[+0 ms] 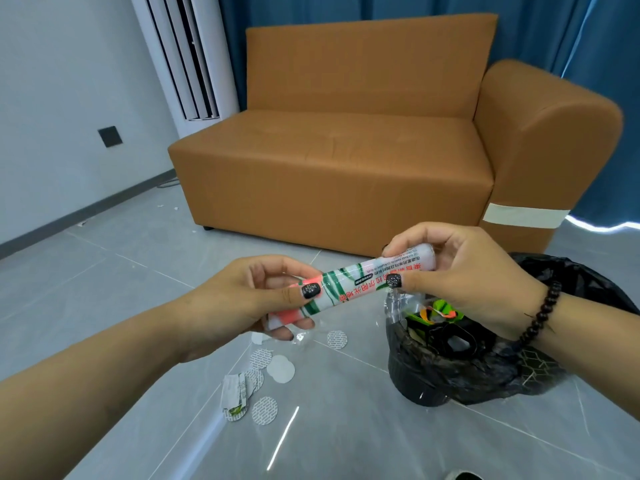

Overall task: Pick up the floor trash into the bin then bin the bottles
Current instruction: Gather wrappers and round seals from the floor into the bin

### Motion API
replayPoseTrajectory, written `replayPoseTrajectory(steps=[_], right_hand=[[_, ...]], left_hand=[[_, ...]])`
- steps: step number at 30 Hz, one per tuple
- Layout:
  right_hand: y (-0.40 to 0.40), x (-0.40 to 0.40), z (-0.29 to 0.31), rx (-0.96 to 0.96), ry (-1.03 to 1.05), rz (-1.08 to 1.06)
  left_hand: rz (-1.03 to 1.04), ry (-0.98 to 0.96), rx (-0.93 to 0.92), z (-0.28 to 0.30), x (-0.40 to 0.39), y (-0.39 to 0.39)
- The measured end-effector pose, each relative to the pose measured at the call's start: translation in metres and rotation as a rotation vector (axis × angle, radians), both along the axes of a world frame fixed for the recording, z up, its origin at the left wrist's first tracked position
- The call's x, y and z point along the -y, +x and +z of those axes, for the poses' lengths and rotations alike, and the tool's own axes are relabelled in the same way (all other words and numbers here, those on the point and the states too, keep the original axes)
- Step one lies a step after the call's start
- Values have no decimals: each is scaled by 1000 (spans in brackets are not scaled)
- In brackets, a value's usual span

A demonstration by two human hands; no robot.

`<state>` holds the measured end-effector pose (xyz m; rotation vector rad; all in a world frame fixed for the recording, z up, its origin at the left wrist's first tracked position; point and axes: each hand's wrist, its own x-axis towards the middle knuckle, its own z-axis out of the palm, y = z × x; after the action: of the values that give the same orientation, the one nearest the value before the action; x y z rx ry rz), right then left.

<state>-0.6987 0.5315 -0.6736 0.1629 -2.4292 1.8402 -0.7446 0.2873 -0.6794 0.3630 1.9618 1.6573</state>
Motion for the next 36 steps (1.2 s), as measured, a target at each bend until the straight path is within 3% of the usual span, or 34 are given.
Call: replayPoseTrajectory(steps=[5,8,14,18,22,24,29,36], right_hand=[[-3,-2,-3,184,-232,25],[-7,-8,-7,289,-183,-8],[-15,-28,2,119,-54,-64],[-19,-33,5,17,58,-212],[-31,-44,-2,78,-400,-258],[-32,-49,-6,148,-463,-208],[-45,-79,-31,170,-285,-314],[-59,-141,-82,-77,185,-564]], left_hand=[[42,-17,-151,-2,-4,-2],[46,-49,-195,-5,-9,-2],[-88,-54,-23,-11,-30,-6],[-8,-20,-66,-18,-50,-18],[75,65,-67,-27,-79,-30],[87,57,-91,-33,-93,-34],[57,-1,-68,-67,-134,-43],[213,-61,-14,-153,-200,-53]])
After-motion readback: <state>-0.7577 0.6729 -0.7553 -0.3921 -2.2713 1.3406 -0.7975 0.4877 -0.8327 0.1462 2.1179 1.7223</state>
